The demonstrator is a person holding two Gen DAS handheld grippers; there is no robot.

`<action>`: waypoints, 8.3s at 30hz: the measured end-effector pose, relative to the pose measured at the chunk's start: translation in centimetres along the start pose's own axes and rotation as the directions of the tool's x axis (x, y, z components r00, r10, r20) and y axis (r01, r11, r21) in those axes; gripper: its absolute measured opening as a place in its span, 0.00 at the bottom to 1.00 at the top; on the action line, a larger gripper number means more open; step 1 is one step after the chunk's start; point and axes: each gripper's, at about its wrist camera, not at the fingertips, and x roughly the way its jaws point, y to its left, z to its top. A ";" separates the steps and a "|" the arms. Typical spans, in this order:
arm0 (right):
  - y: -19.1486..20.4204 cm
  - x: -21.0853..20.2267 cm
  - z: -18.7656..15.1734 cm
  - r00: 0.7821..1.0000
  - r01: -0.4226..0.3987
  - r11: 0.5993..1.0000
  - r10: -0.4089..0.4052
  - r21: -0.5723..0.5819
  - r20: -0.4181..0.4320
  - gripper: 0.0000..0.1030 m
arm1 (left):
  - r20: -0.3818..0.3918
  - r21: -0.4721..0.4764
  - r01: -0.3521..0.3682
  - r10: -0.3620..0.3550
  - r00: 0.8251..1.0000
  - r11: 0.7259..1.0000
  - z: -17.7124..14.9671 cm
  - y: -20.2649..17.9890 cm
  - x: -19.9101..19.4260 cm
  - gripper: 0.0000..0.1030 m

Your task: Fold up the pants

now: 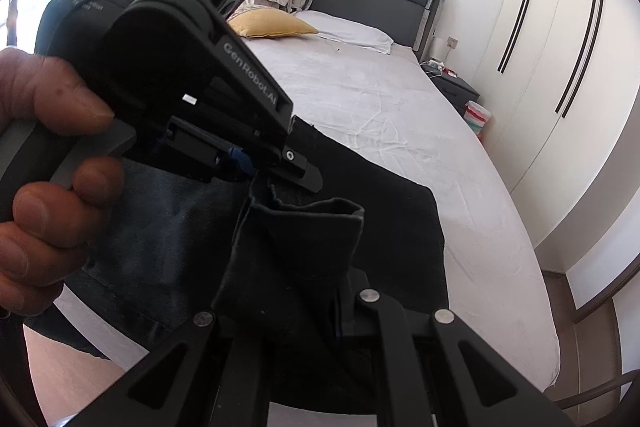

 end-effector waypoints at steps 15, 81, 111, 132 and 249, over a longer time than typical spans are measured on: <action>2.5 0.5 1.4 0.998 -0.064 0.996 0.065 -0.069 0.016 0.07 | 0.048 0.056 -0.055 0.052 0.997 0.997 0.3 0.8 -3.8 0.06; -16.3 1.8 -6.9 0.709 -0.614 0.522 0.694 0.593 0.123 0.49 | 0.183 0.144 -0.393 0.366 0.912 0.908 -10.4 3.7 -5.3 0.15; -19.5 10.4 -6.8 0.766 -0.457 0.445 0.637 0.770 0.086 0.05 | 0.330 0.158 -0.404 0.338 0.882 0.901 -12.4 5.8 -8.6 0.15; -8.3 3.6 2.7 0.594 -0.699 0.336 0.764 0.631 0.251 0.69 | 0.656 -0.535 0.133 0.311 0.687 0.835 -23.5 28.0 -29.4 0.16; -11.6 10.5 7.3 0.451 -0.714 0.390 0.891 0.582 -0.044 0.29 | 0.455 0.441 -0.542 0.342 0.822 0.716 -13.0 -6.7 -2.8 0.12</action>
